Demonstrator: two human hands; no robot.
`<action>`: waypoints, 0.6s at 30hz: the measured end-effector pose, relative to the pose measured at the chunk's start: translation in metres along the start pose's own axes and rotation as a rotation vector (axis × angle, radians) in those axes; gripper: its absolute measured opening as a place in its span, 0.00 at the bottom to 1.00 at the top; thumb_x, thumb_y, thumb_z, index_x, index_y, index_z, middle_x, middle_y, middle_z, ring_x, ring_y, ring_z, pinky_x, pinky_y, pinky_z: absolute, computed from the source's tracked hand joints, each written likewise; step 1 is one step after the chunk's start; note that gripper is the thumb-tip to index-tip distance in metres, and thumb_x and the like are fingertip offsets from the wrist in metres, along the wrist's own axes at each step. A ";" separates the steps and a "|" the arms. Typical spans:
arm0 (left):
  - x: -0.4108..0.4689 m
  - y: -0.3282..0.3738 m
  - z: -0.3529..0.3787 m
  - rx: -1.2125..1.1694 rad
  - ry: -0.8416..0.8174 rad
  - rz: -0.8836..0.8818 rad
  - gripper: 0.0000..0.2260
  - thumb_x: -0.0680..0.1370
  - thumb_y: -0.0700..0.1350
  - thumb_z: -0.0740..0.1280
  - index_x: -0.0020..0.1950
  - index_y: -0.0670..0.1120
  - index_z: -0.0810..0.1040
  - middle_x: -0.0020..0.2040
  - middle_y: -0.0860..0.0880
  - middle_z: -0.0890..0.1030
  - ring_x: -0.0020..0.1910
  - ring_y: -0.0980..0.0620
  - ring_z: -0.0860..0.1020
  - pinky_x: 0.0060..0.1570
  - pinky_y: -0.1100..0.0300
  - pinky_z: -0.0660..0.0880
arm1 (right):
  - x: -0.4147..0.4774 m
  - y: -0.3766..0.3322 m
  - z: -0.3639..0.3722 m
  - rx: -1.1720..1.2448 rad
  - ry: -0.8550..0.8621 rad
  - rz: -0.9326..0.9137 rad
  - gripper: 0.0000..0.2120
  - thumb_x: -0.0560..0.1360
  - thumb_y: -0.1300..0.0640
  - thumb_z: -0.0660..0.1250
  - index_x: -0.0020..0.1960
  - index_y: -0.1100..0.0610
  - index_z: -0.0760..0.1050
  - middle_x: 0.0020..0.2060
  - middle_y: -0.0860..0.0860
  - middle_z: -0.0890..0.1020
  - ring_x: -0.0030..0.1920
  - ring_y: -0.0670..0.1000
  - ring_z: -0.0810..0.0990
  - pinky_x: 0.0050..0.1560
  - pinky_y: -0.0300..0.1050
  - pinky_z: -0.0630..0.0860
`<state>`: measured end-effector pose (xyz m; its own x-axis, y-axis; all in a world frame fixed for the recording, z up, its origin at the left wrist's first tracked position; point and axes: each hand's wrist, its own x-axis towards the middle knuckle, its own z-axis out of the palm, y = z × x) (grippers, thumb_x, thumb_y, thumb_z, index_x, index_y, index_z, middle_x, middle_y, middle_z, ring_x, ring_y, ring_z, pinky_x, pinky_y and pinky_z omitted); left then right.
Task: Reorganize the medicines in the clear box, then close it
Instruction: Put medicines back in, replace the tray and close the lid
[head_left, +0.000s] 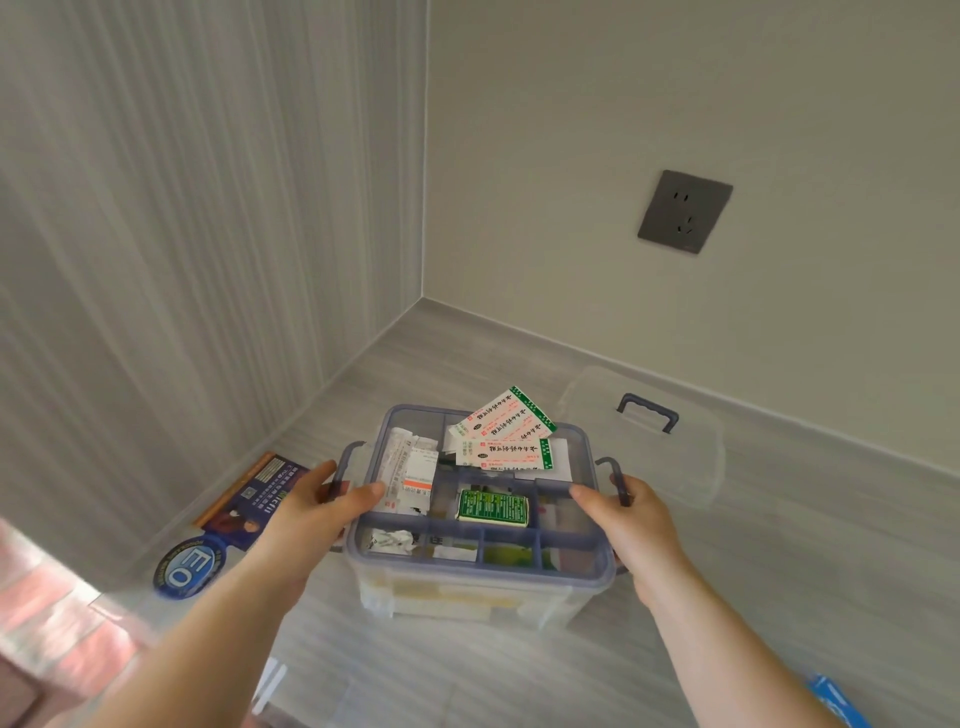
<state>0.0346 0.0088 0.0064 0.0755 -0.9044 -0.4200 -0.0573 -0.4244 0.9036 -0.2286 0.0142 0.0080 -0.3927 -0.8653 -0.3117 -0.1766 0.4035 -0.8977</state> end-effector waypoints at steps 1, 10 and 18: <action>-0.001 0.000 0.001 -0.005 -0.011 0.008 0.26 0.72 0.44 0.67 0.67 0.45 0.63 0.62 0.42 0.74 0.54 0.42 0.75 0.57 0.46 0.71 | 0.000 0.000 0.000 0.019 -0.018 0.001 0.25 0.69 0.54 0.69 0.62 0.60 0.67 0.41 0.51 0.75 0.41 0.50 0.74 0.42 0.45 0.71; 0.000 0.003 0.006 0.038 0.106 0.116 0.28 0.72 0.41 0.67 0.69 0.48 0.60 0.59 0.45 0.71 0.53 0.45 0.71 0.53 0.51 0.69 | 0.021 -0.010 -0.013 0.046 -0.107 -0.067 0.21 0.73 0.54 0.64 0.63 0.58 0.66 0.52 0.53 0.76 0.42 0.50 0.77 0.35 0.40 0.72; -0.010 0.002 0.025 -0.104 0.198 0.216 0.19 0.74 0.33 0.62 0.63 0.47 0.71 0.53 0.49 0.77 0.42 0.60 0.75 0.42 0.66 0.70 | 0.002 0.002 0.002 0.069 -0.071 -0.176 0.17 0.69 0.67 0.65 0.56 0.54 0.73 0.45 0.49 0.79 0.43 0.46 0.77 0.36 0.32 0.72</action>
<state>0.0084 0.0159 0.0103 0.2659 -0.9426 -0.2020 0.0079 -0.2074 0.9782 -0.2282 0.0130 0.0054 -0.2962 -0.9405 -0.1666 -0.1740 0.2246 -0.9588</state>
